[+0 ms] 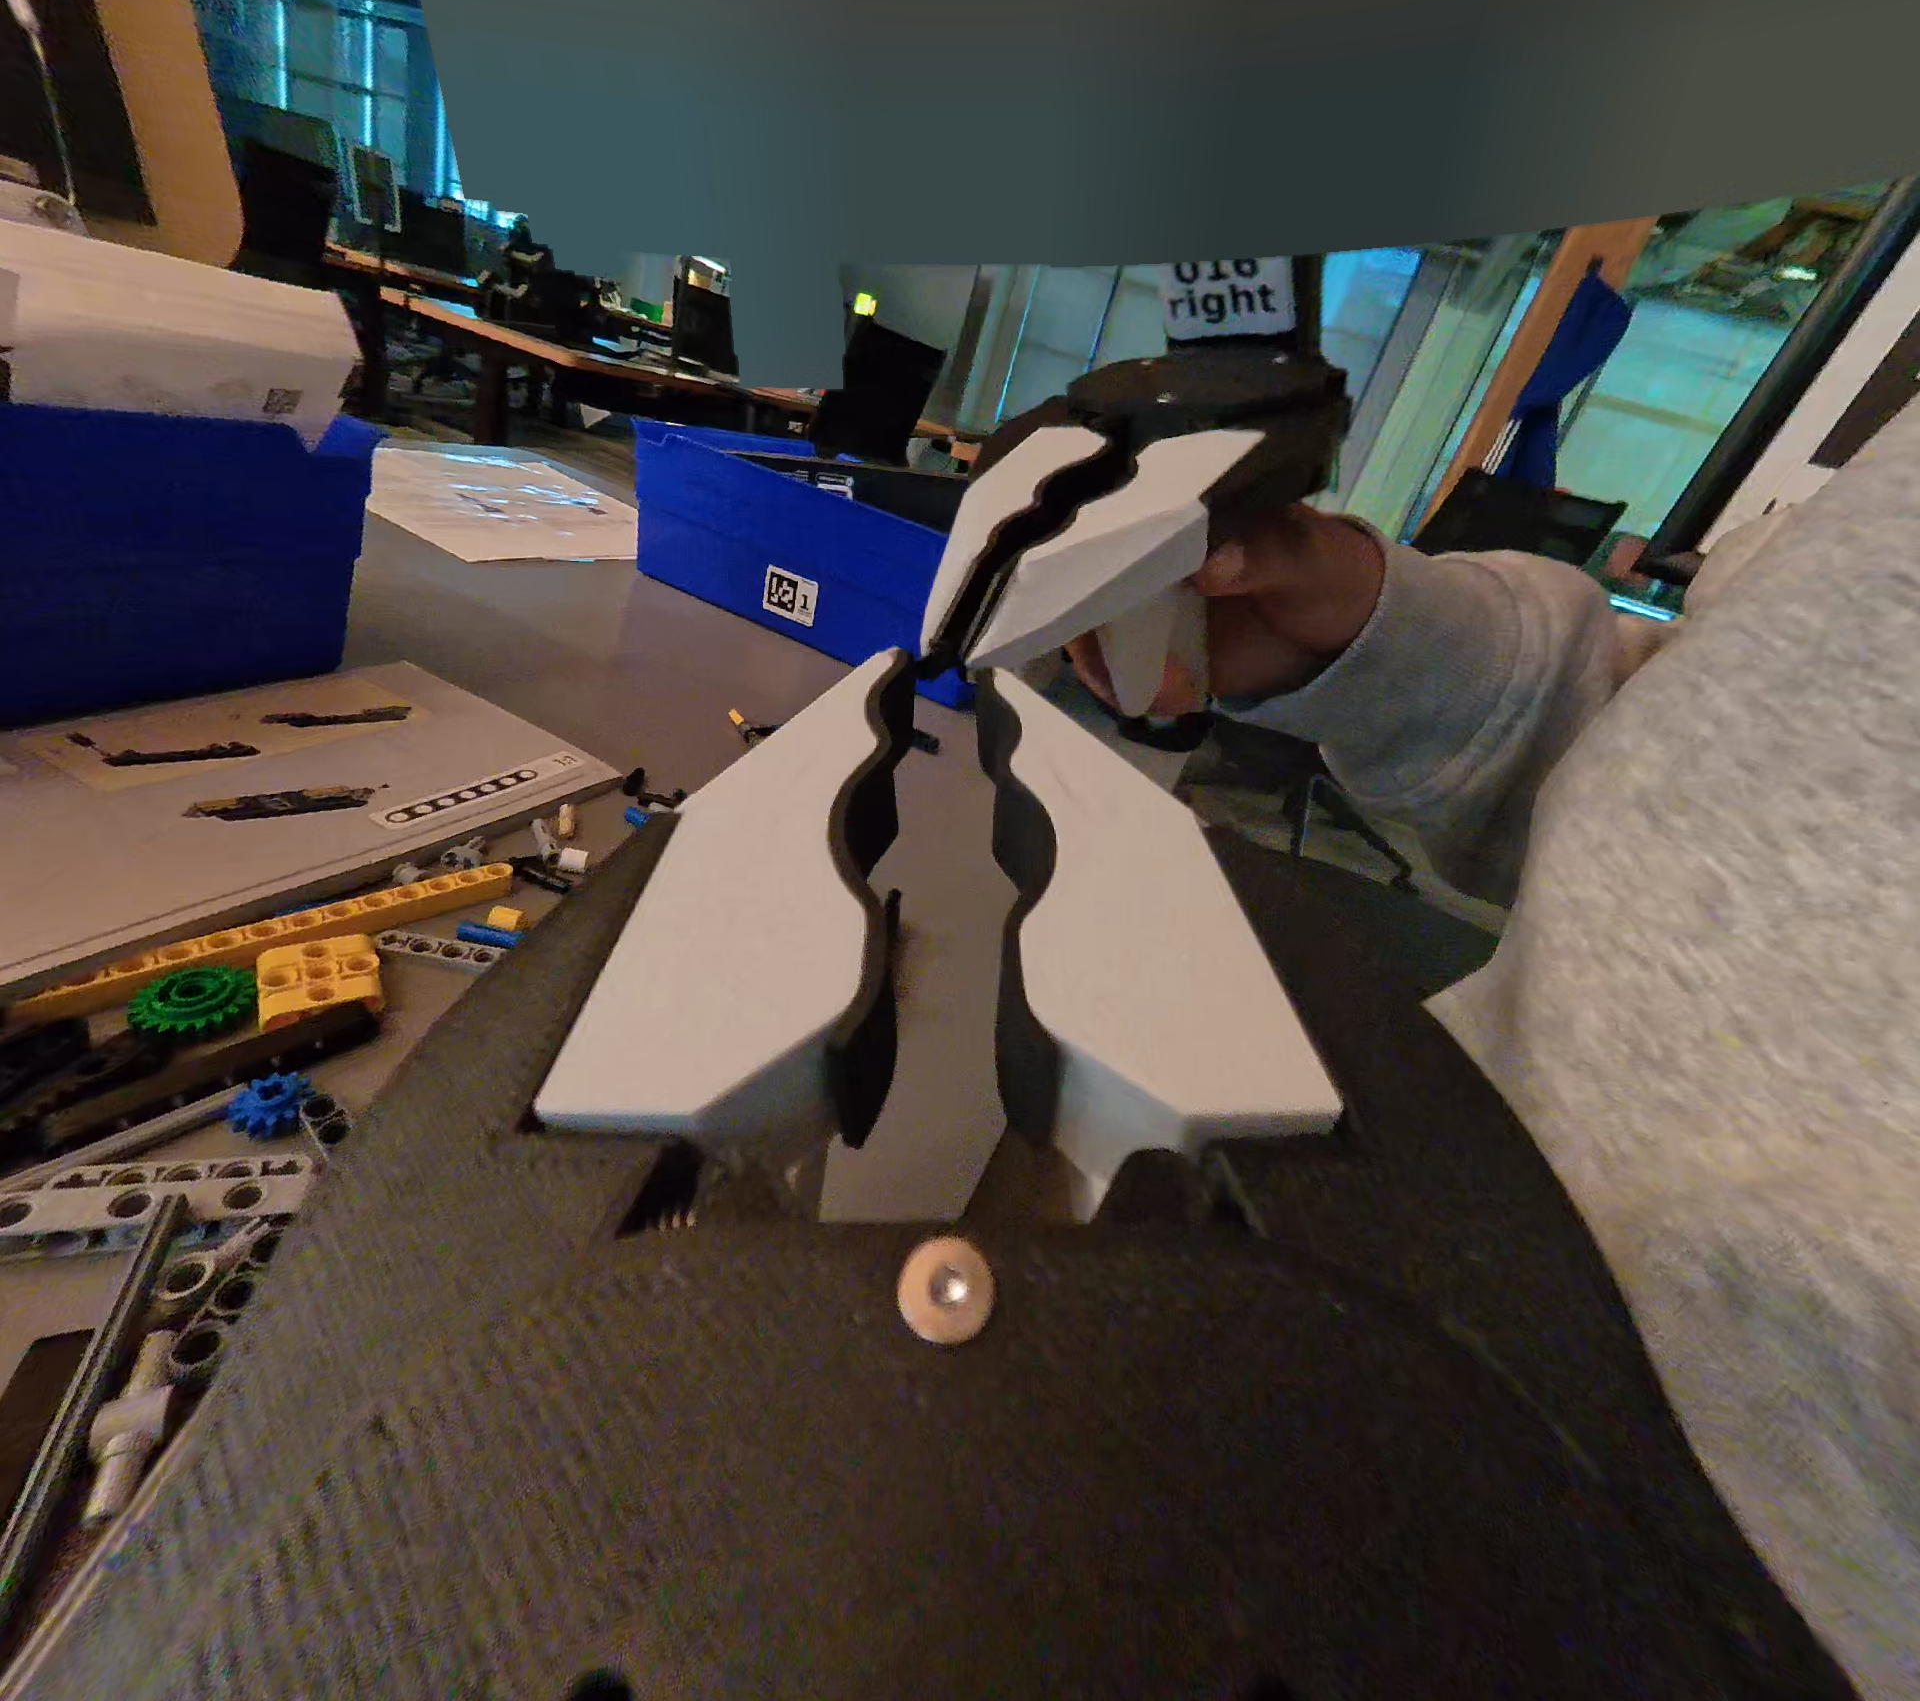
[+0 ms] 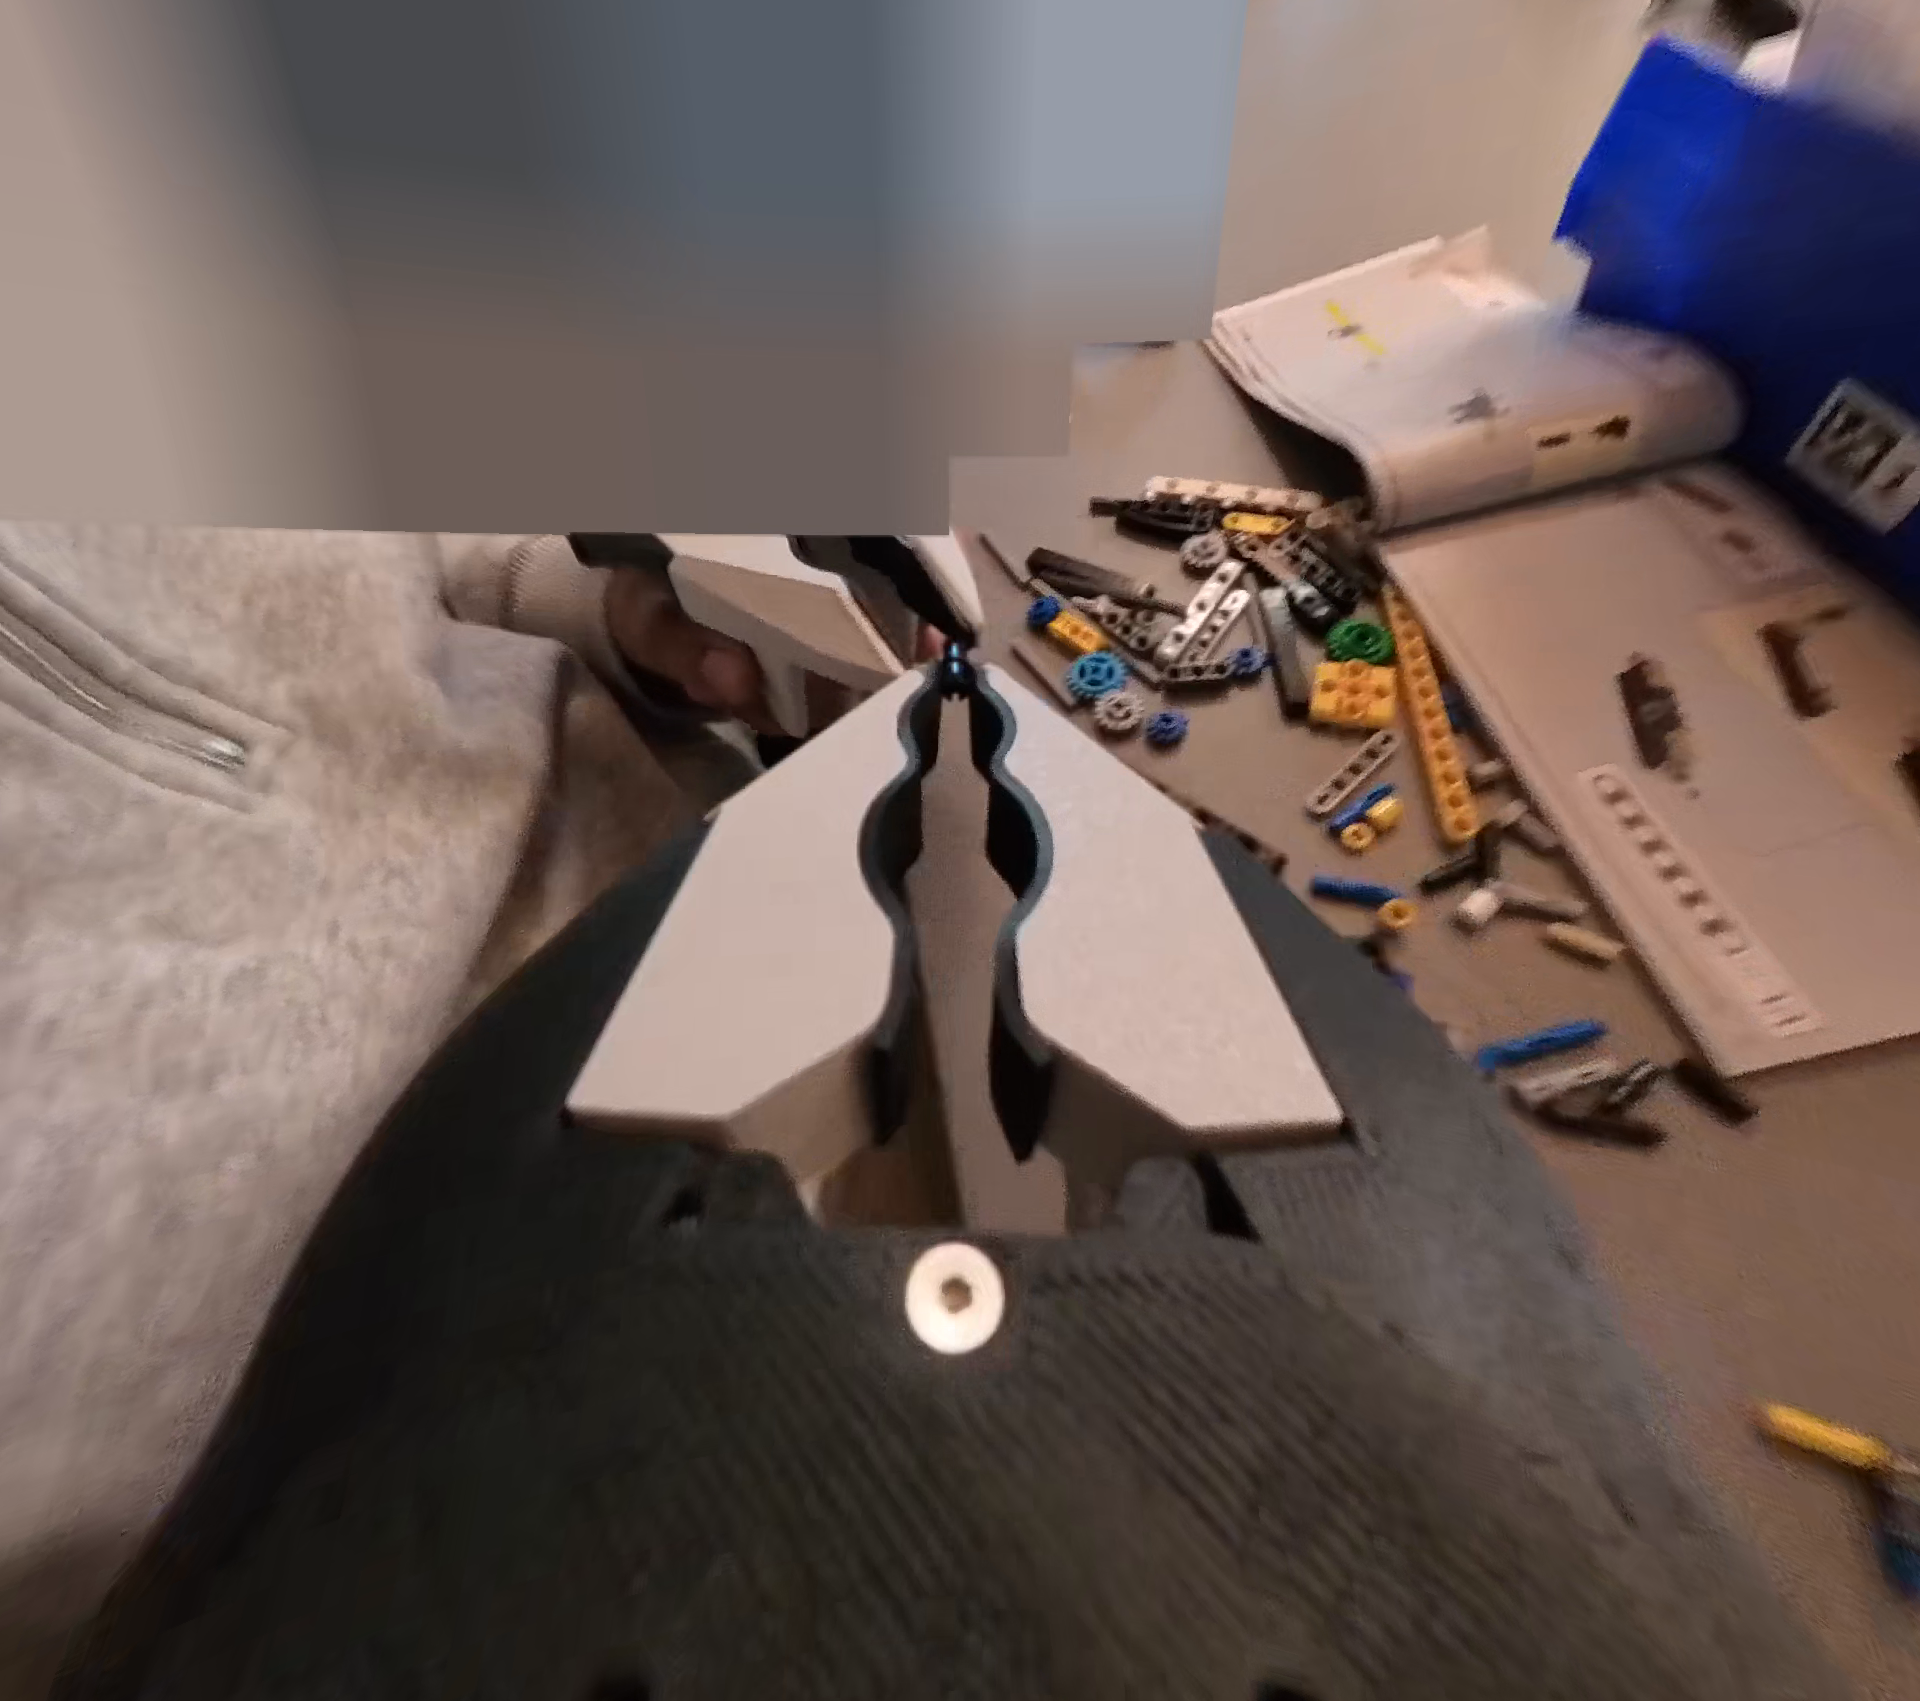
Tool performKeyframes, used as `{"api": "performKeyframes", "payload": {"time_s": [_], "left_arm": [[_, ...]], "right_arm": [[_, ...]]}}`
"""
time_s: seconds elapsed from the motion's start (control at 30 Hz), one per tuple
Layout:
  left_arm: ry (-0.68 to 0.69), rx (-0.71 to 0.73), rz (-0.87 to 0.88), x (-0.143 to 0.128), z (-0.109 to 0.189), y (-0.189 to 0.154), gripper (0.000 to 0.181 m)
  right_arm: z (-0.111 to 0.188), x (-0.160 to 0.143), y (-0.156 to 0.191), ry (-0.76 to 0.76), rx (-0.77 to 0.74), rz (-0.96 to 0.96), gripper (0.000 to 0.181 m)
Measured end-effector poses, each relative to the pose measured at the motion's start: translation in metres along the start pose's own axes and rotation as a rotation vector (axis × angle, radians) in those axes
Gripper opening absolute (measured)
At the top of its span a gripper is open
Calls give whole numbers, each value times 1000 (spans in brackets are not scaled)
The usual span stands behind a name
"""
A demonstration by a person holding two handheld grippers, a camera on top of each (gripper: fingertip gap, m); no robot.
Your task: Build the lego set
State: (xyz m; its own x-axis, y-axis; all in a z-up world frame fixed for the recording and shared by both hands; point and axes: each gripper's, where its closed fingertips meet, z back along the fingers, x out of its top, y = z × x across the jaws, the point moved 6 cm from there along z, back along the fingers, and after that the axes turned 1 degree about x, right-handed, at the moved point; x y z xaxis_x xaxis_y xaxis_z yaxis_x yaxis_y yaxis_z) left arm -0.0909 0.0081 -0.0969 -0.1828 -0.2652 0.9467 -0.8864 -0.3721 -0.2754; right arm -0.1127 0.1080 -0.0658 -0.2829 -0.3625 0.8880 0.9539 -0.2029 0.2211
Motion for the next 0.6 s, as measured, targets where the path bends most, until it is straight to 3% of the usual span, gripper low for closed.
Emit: {"api": "performKeyframes", "payload": {"time_s": [0.13,0.33,0.6], "left_arm": [[11,3,-31,-1,-1,-1,9],[6,-9,-41,-1,-1,-4,9],[-5,-25,-42,0,0,-6,6]], "right_arm": [[2,1,-3,10,104,-289,2],[1,-3,-4,21,218,-548,3],[-3,-13,-10,-94,444,-927,3]]}}
